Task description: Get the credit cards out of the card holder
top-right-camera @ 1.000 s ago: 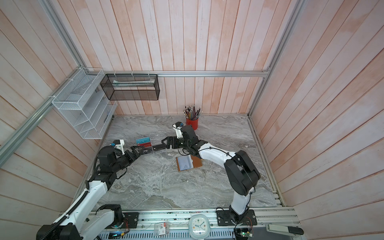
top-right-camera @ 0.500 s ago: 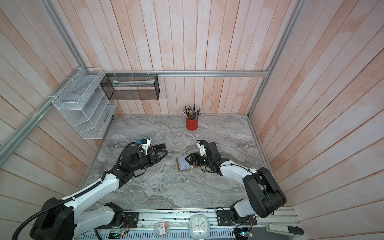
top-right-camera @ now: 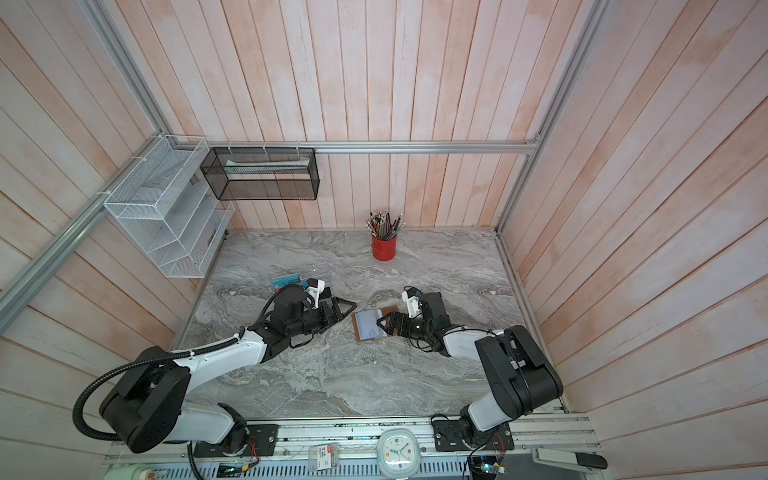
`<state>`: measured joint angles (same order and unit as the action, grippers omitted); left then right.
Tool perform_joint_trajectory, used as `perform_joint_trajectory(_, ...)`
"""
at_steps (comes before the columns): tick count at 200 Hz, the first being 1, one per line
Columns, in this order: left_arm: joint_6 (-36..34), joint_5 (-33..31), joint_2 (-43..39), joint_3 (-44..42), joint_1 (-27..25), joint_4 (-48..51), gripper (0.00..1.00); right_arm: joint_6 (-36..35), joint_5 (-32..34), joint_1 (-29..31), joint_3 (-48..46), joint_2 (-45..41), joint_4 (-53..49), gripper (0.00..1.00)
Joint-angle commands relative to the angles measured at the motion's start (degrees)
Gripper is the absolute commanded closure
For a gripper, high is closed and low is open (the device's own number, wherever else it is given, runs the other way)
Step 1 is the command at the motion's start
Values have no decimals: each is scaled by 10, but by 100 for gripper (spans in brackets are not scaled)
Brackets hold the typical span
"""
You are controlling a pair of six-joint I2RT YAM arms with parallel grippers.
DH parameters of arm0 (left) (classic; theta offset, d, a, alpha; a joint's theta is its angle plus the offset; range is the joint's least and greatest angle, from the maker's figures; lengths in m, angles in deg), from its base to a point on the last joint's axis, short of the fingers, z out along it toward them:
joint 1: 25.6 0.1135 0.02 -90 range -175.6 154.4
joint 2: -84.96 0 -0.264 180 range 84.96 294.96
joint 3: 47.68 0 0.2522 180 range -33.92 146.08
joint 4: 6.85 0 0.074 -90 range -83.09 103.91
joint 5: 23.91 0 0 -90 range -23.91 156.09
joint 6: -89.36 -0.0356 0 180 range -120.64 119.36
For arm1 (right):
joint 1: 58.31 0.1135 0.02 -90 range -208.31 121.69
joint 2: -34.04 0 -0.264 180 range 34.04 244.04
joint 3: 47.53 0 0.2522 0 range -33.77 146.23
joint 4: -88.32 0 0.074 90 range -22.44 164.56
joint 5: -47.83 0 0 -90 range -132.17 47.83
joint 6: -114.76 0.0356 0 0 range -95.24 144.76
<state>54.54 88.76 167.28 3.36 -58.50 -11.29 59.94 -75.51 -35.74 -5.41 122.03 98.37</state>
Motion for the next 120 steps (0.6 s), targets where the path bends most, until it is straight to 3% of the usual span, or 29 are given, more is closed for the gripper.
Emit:
perform_joint_trajectory(1, 14, 4, 23, 31, -1, -23, 0, 31, -26, -1, -30, 23, 47, 2)
perform_joint_trajectory(120, 64, 23, 146, 109, -1, -19, 0, 88, -73, -16, -70, 69, 149, 2)
